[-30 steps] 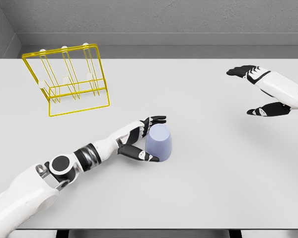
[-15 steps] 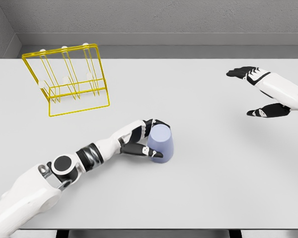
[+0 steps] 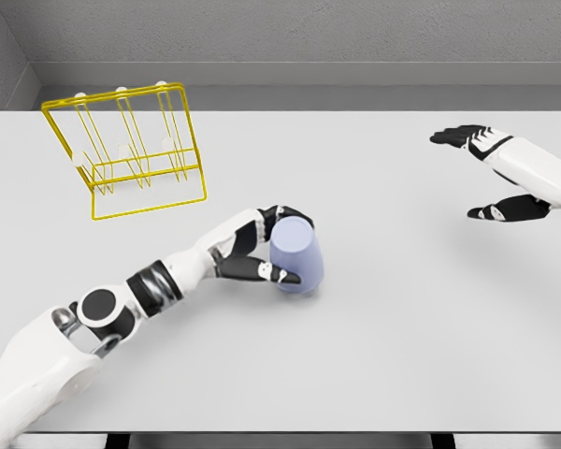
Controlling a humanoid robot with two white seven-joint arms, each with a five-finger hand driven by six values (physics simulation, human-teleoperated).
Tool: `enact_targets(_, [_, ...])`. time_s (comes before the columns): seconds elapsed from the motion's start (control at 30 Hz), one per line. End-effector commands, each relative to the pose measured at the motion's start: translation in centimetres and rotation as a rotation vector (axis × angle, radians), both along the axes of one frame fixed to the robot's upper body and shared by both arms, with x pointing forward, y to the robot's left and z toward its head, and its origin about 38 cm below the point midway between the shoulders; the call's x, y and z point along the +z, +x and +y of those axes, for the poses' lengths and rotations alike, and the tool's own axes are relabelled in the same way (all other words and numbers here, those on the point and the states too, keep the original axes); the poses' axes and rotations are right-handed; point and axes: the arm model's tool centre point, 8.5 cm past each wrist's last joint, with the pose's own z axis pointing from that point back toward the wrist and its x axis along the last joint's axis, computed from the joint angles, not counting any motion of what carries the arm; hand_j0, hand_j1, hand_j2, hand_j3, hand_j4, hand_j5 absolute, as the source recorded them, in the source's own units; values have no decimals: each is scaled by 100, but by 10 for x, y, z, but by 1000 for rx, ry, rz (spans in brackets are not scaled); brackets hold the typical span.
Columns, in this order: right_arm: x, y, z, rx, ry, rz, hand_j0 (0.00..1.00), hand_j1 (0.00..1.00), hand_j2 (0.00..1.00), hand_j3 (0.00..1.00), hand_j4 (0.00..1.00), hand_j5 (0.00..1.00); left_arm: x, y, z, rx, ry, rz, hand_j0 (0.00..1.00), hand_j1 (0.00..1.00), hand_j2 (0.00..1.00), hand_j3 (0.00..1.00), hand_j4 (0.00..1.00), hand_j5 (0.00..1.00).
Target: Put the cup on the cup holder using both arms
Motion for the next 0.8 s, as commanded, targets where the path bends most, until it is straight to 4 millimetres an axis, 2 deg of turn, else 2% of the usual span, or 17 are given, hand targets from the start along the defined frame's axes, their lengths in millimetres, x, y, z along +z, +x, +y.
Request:
enact_targets(0.0, [0, 0, -1, -2, 6, 2, 100, 100, 100, 100, 100, 100, 10, 2, 7, 9, -6, -22, 62, 62, 62, 62, 62, 62])
enact_targets(0.13, [0, 0, -1, -3, 6, 3, 100, 100, 100, 100, 100, 100, 22, 5, 31, 33, 20, -48, 62, 62, 62, 62, 62, 62])
enact_targets(0.33, [-1, 0, -2, -5, 5, 6, 100, 100, 100, 100, 100, 100, 55, 6, 52, 59, 11, -128, 63, 63, 63, 63, 63, 63])
enact_targets(0.43, [0, 0, -1, -3, 6, 3, 100, 100, 100, 100, 100, 100, 60, 1, 62, 61, 21, -151, 63, 63, 63, 63, 63, 63])
enact_targets(0.77, [0, 0, -1, -3, 6, 5, 100, 100, 100, 100, 100, 100, 82, 11, 90, 114, 14, -192, 63, 63, 63, 63, 63, 63])
